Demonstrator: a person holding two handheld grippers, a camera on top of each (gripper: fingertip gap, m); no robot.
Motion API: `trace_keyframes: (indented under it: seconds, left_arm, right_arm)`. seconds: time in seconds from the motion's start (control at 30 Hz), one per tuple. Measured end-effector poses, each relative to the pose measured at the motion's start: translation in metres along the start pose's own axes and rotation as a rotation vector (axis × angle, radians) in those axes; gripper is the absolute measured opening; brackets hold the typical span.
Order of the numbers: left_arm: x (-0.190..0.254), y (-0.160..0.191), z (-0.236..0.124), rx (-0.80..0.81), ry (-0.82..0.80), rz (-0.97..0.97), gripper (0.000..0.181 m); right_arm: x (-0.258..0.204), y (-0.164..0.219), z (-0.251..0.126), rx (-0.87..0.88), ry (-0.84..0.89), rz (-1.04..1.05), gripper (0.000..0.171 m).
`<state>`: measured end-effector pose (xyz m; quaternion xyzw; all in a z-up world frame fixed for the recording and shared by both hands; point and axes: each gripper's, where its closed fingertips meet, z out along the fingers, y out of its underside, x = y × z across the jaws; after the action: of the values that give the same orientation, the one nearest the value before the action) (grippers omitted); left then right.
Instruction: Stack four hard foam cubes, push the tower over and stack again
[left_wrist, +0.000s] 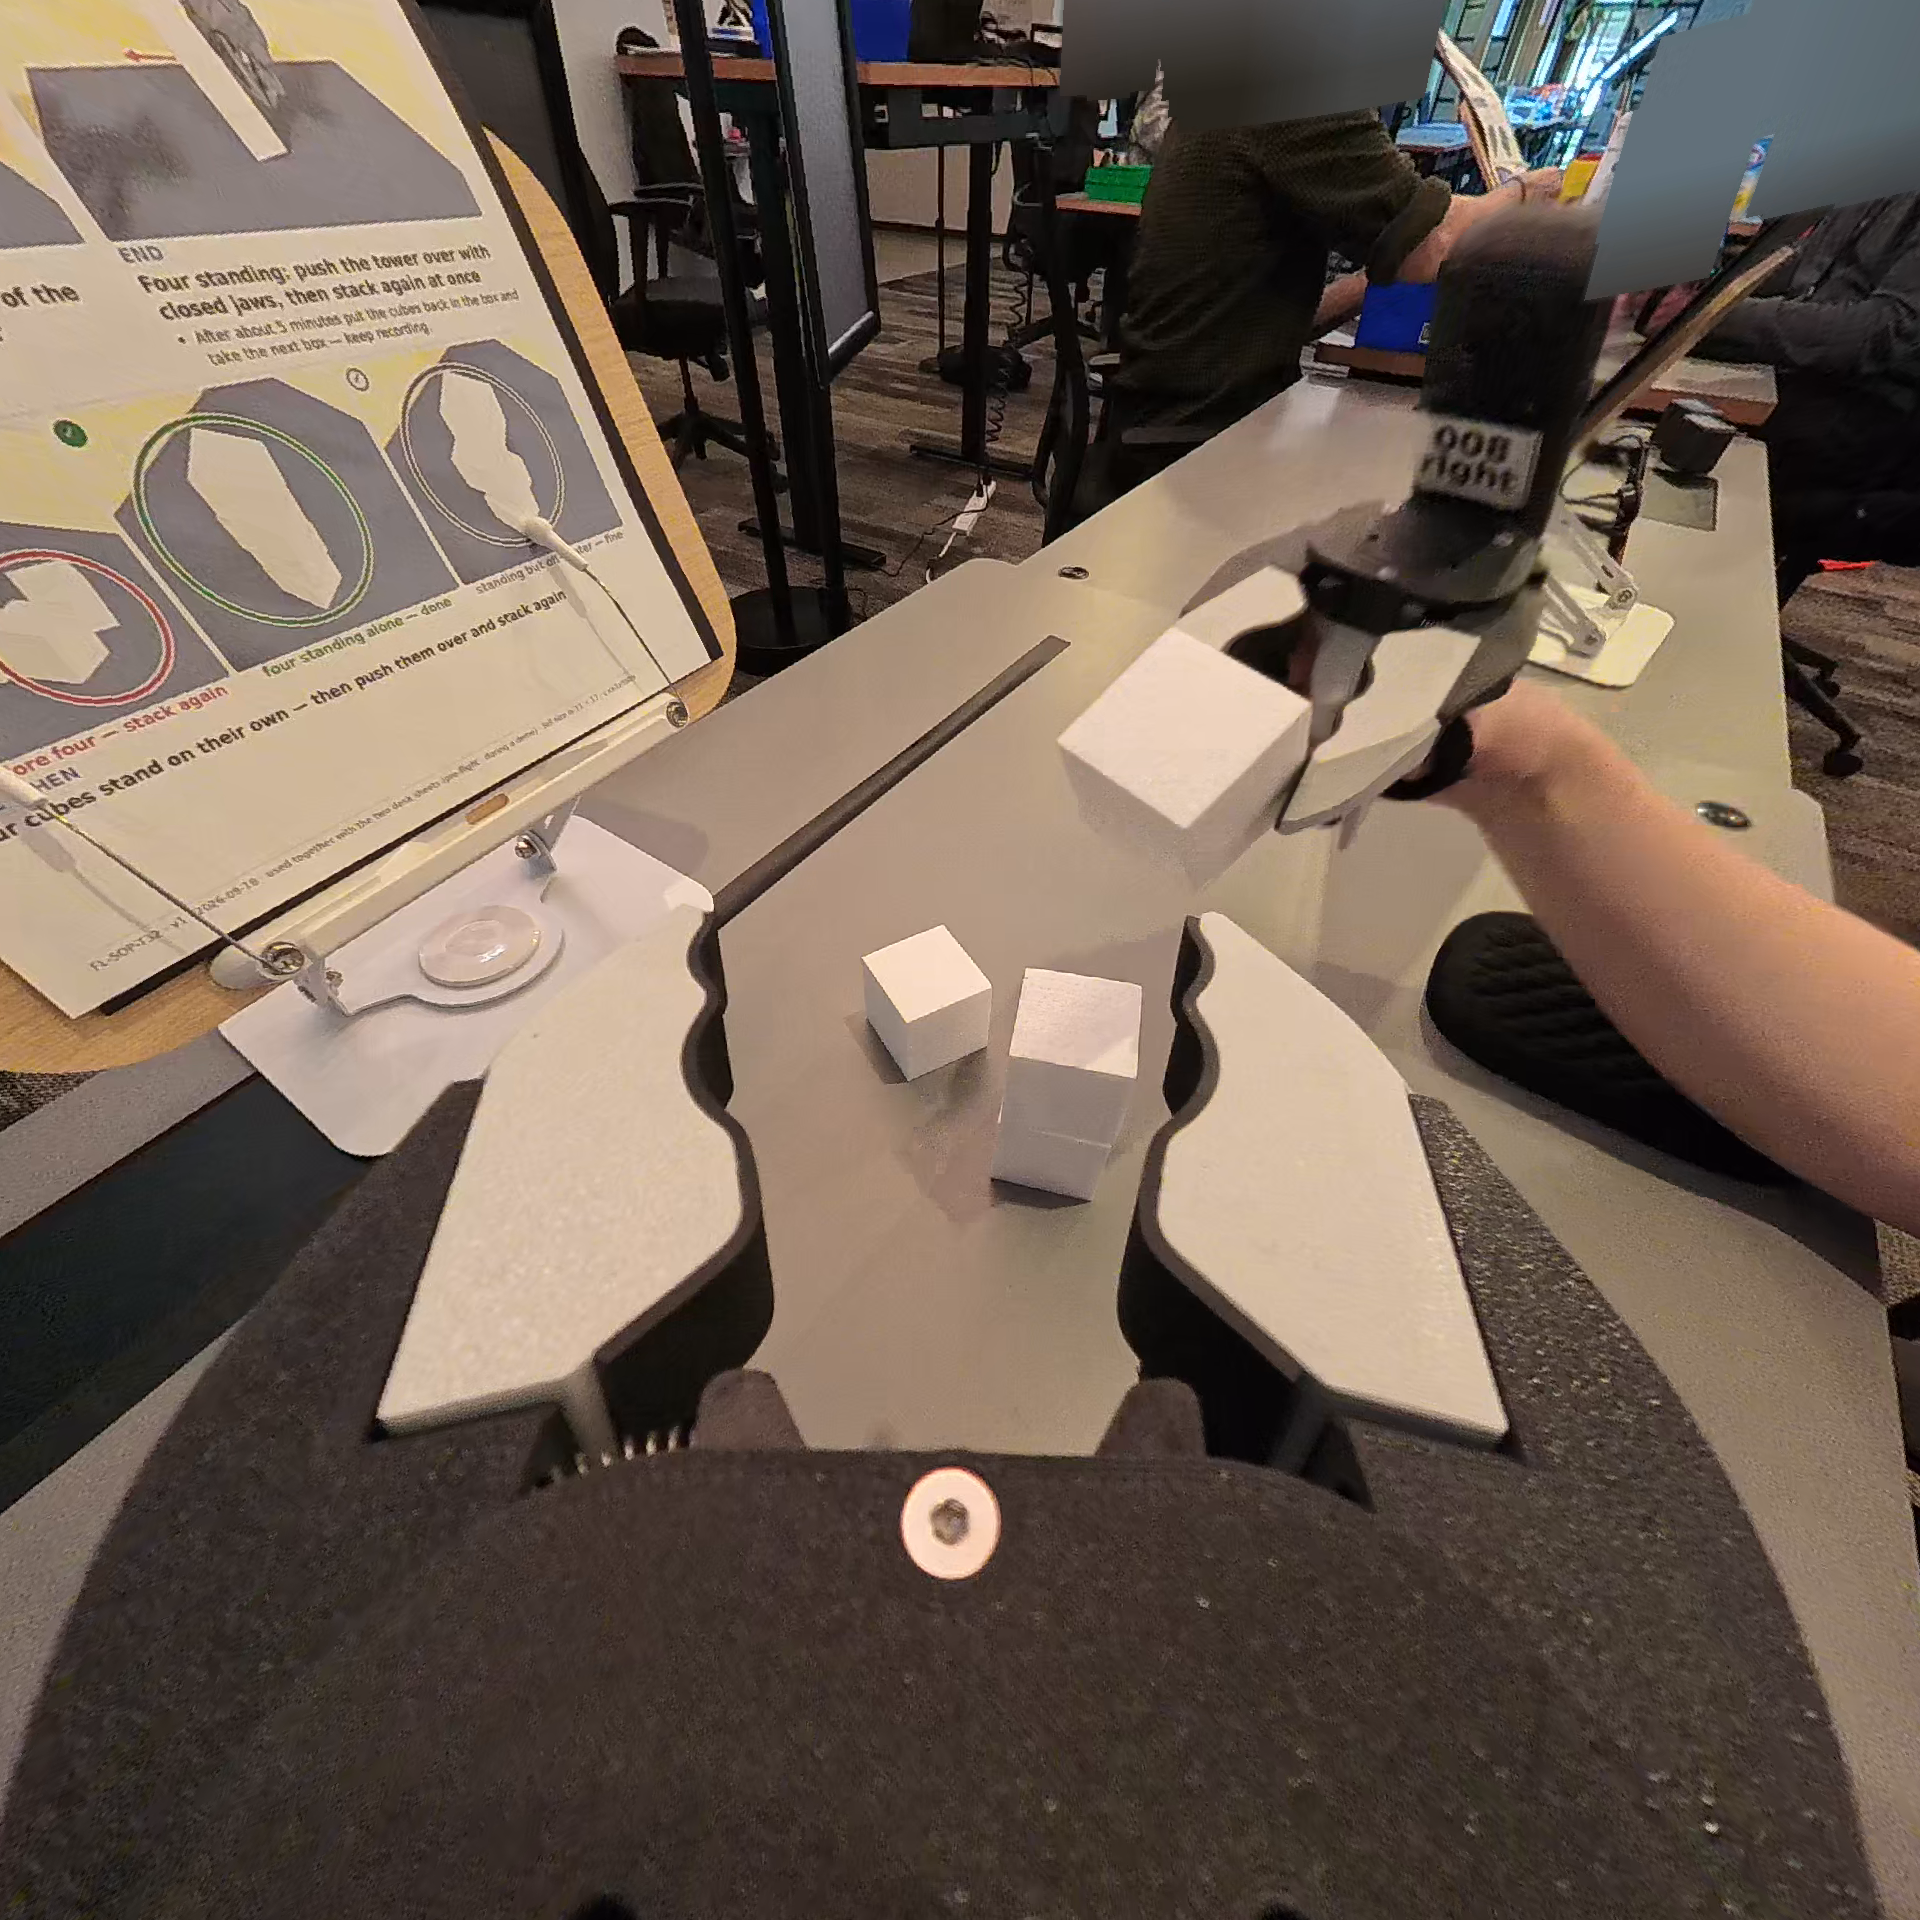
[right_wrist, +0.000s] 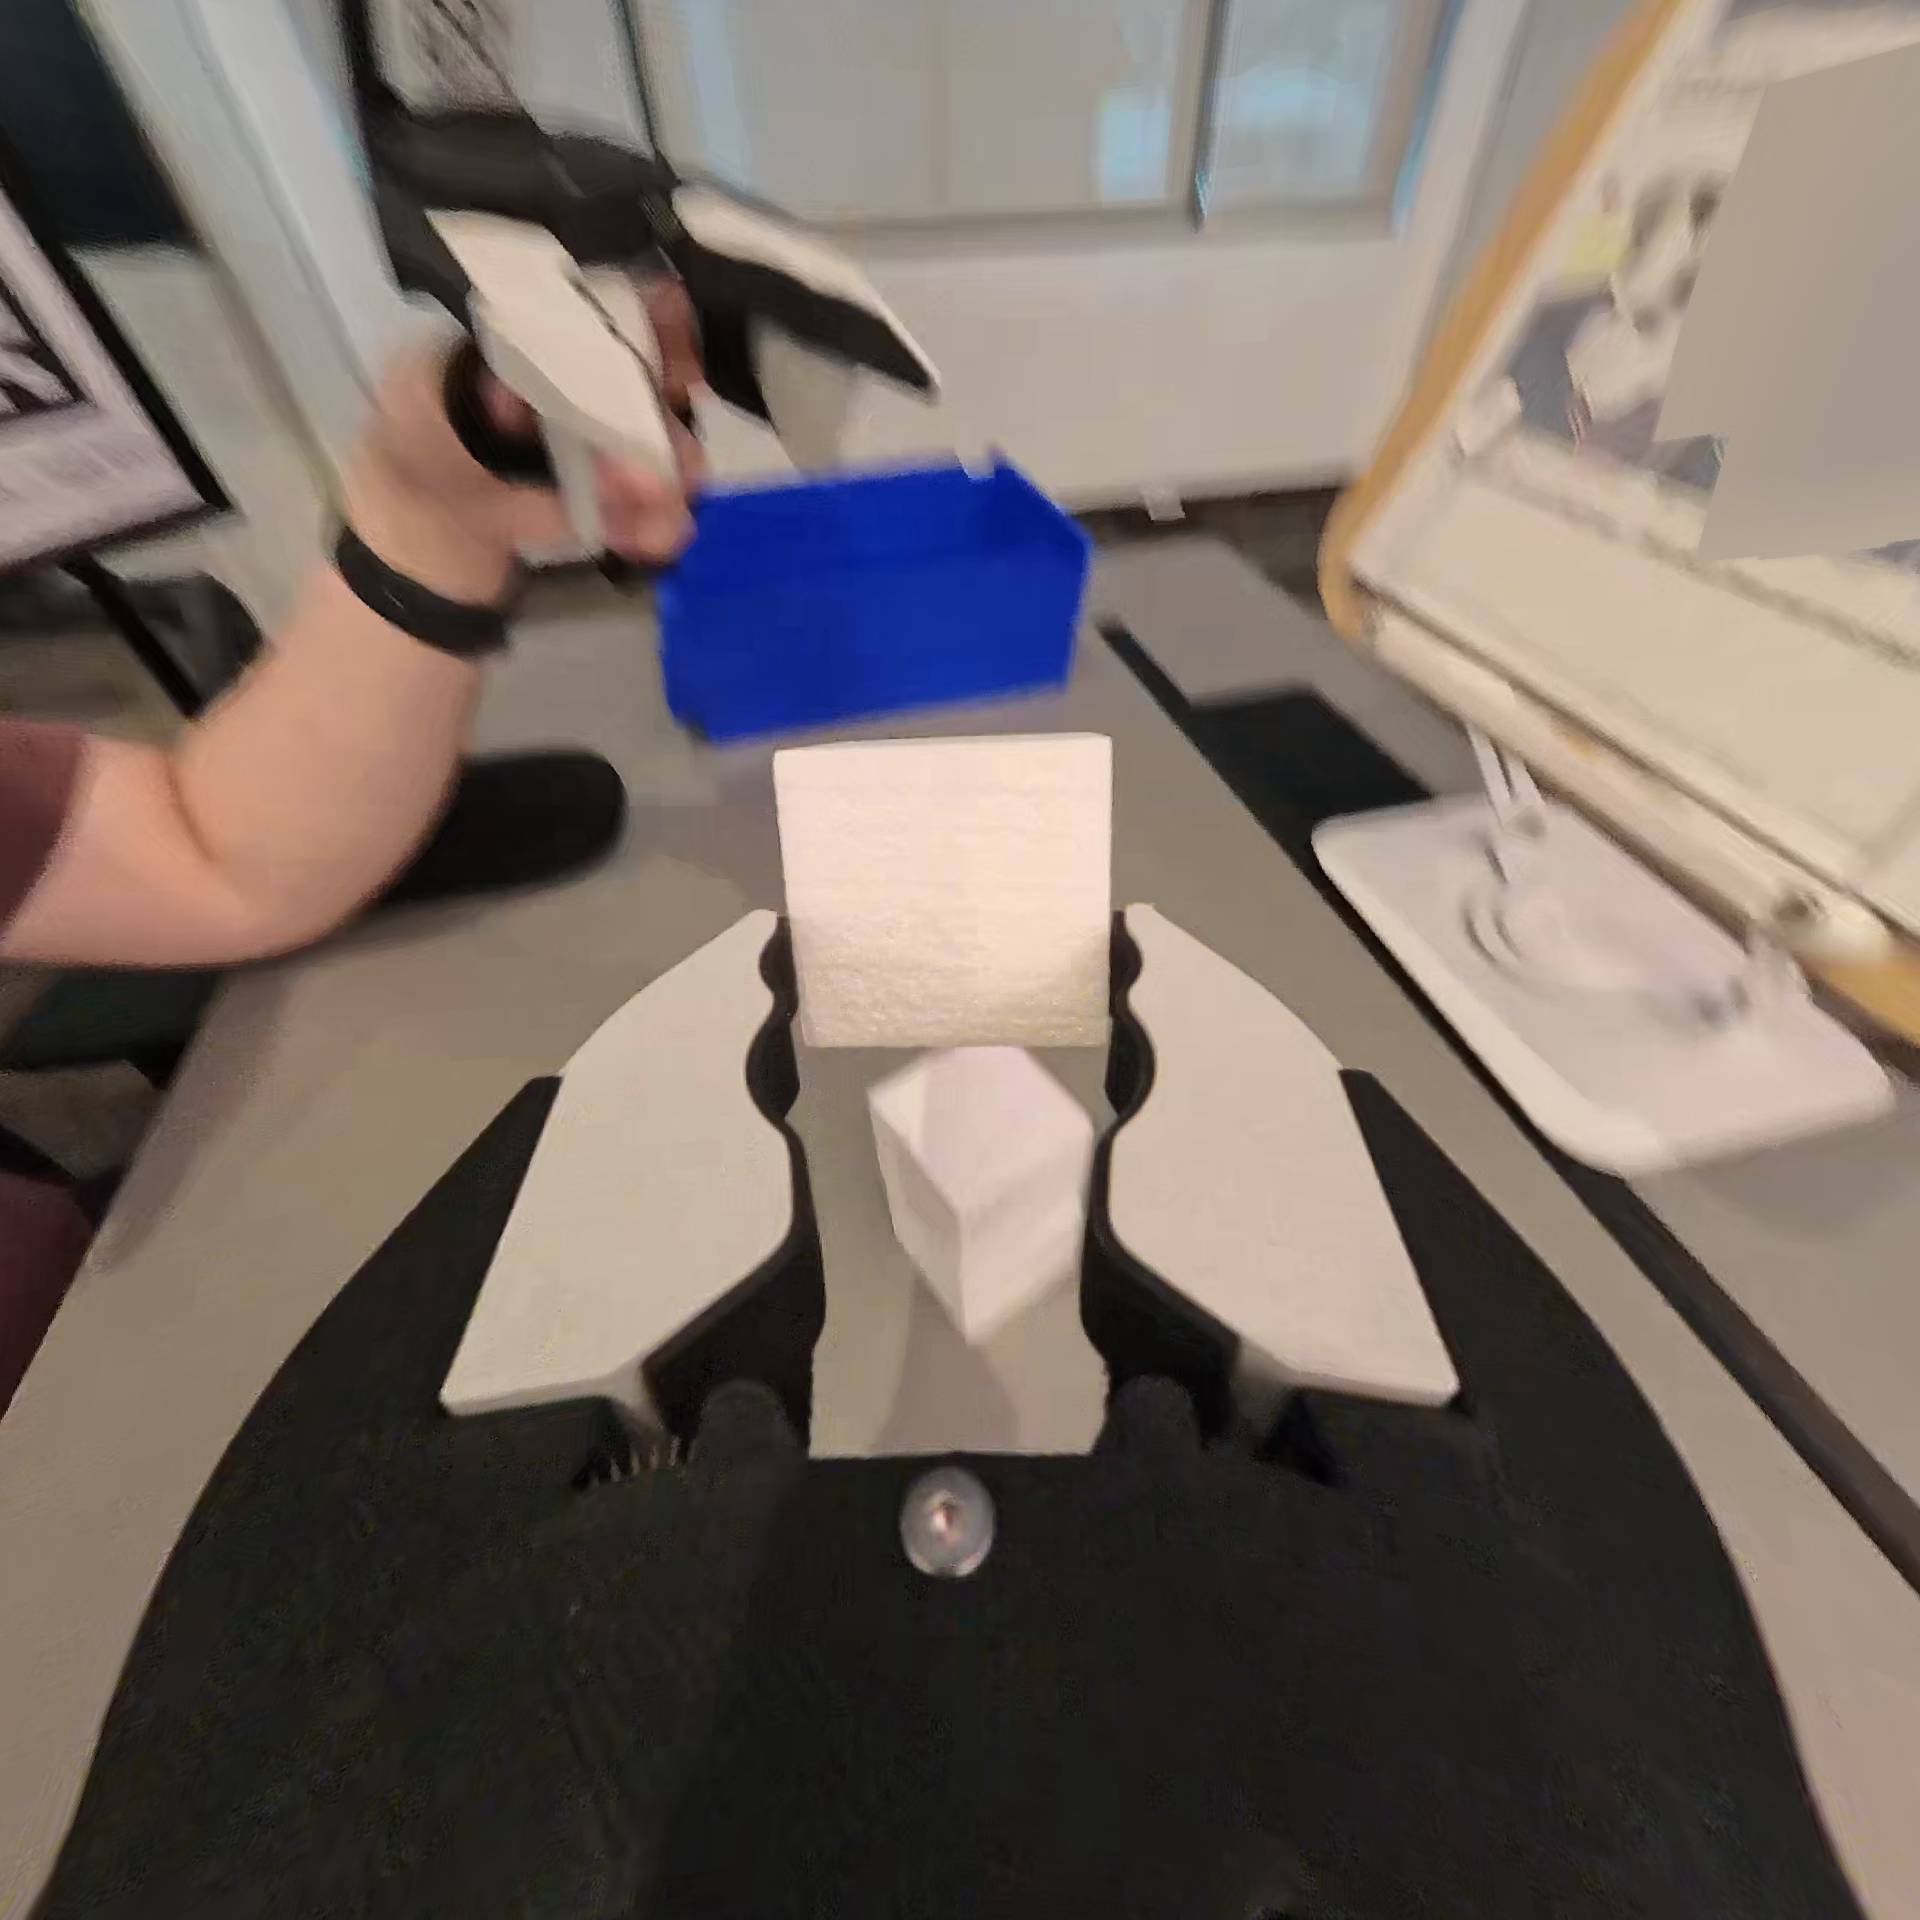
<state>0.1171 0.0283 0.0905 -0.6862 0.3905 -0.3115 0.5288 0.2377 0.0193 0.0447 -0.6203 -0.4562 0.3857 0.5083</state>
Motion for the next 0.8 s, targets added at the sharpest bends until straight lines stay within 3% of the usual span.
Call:
trace_keyframes:
  seconds: [0.07, 0.2, 0.8]
  left_arm:
    - [-0.001, 0.001, 0.0, -0.002, 0.0, -0.003, 0.083]
    - [0.0, 0.002, 0.002, -0.005, 0.009, -0.008, 0.083]
    - [0.011, 0.014, 0.019, -0.074, 0.032, 0.024, 0.083]
  right_arm:
    - [-0.009, 0.001, 0.015, 0.103, -0.111, 0.013, 0.058]
    - [-0.008, 0.028, 0.031, 0.144, -0.253, 0.106, 0.058]
    - [0.0, 0.071, 0.04, 0.155, -0.386, 0.108, 0.058]
